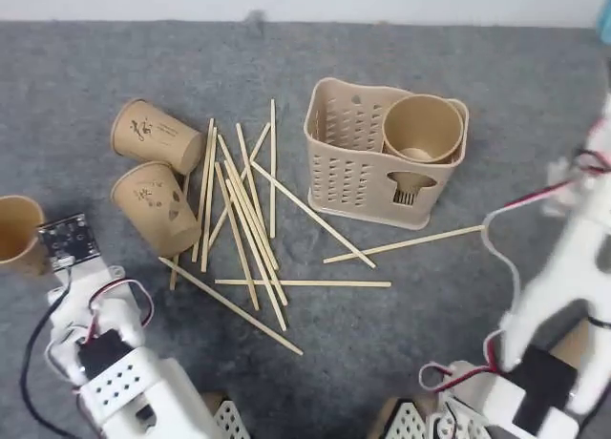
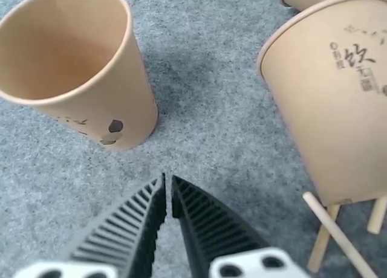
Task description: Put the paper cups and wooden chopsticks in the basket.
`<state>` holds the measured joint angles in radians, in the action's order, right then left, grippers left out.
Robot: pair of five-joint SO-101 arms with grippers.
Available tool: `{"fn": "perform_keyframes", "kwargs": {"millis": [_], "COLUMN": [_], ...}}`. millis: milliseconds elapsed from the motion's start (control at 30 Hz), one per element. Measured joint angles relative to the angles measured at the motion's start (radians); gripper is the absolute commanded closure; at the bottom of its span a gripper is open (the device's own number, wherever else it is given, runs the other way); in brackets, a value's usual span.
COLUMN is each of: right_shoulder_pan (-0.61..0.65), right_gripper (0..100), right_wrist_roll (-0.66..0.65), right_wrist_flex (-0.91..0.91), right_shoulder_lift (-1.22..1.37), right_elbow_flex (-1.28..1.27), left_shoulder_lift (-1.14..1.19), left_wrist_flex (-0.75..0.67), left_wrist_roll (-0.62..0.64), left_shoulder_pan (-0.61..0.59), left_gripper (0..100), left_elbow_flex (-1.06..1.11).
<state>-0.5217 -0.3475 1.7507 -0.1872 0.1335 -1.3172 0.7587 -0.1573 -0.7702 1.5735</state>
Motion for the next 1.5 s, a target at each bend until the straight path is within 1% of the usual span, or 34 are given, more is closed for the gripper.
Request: {"fn": "perform_keyframes", "kwargs": {"millis": [100,200,300,400,500,567,700,767,867,967,1067,1333,1400,1500], "right_shoulder_pan": [-0.152,-0.288,-0.405,-0.509,-0.58,-0.62,-0.674,-0.715,-0.779,-0.827,-0.844,-0.845,-0.832,-0.793], "right_gripper": [96.5,99.0,99.1,99.1,99.1,99.0,99.0,99.0,99.0,99.0,99.0,99.0,99.0,99.0], "right_wrist_roll": [-0.132,-0.249,-0.328,-0.394,-0.486,-0.566,-0.767,-0.856,-0.953,-1.03,-1.063,-1.069,-1.048,-0.961], "right_wrist_flex": [-0.057,-0.164,-0.281,-0.333,-0.307,-0.247,-0.081,-0.034,-0.025,-0.06,-0.157,-0.508,-0.577,-0.677], "right_shoulder_lift": [-0.002,-0.002,-0.002,0.017,0.086,0.114,0.115,0.115,0.115,0.121,0.121,0.121,0.121,0.121], "right_elbow_flex": [-0.089,-0.169,-0.233,-0.264,-0.267,-0.267,-0.267,-0.269,-0.293,-0.342,-0.425,-0.694,-0.746,-0.795], "left_shoulder_lift": [0.0,0.0,0.0,0.0,0.0,0.0,0.0,0.0,0.0,0.0,0.0,0.0,0.0,0.0], "left_wrist_flex": [0.0,0.0,0.0,0.0,0.0,0.0,0.0,0.0,0.0,0.0,0.0,0.0,0.0,0.0], "left_wrist_roll": [0.0,0.0,0.0,0.0,0.0,0.0,0.0,0.0,0.0,0.0,0.0,0.0,0.0,0.0], "left_shoulder_pan": [-0.002,-0.002,0.0,0.0,-0.002,-0.002,0.0,0.0,-0.002,-0.002,-0.002,-0.002,-0.002,-0.002], "left_gripper": [98,98,98,98,98,98,98,98,98,98,98,98,98,98], "left_elbow_flex": [0.0,0.0,0.0,0.0,0.0,0.0,0.0,0.0,0.0,0.0,0.0,0.0,0.0,0.0]}}
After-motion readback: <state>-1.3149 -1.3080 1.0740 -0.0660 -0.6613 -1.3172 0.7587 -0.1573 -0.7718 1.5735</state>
